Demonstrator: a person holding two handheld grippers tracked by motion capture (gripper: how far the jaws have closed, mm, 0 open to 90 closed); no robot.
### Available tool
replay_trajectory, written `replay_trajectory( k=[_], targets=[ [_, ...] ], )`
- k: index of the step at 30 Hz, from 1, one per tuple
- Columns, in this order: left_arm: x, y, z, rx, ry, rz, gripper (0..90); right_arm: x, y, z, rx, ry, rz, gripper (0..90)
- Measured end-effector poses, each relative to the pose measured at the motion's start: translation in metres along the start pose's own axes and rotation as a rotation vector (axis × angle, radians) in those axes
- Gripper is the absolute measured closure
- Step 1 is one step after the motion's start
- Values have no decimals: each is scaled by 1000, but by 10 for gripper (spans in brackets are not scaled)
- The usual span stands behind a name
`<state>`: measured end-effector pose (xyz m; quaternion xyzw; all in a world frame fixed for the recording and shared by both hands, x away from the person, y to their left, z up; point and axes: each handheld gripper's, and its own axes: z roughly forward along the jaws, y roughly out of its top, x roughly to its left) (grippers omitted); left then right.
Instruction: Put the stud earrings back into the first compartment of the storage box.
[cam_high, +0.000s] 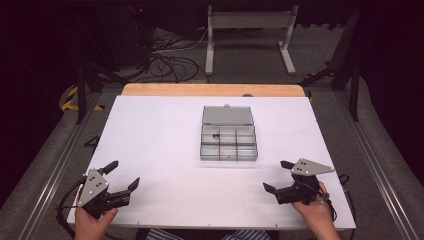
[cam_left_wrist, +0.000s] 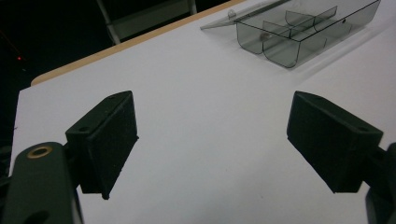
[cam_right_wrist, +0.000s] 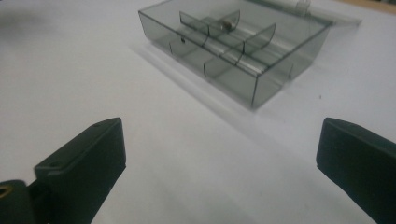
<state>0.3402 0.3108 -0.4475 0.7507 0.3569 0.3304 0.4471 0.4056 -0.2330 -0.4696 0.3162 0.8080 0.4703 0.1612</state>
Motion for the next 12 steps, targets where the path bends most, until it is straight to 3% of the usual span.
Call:
replay_trajectory(
  k=[6,12],
  targets=[
    [1,-2,-3,2,1,-2,167,-7,-19,-3,41,-25,15,18],
    [-2,-4,-6,20,14,45,164,-9,-13,-9,0,-26,29,20]
  ],
)
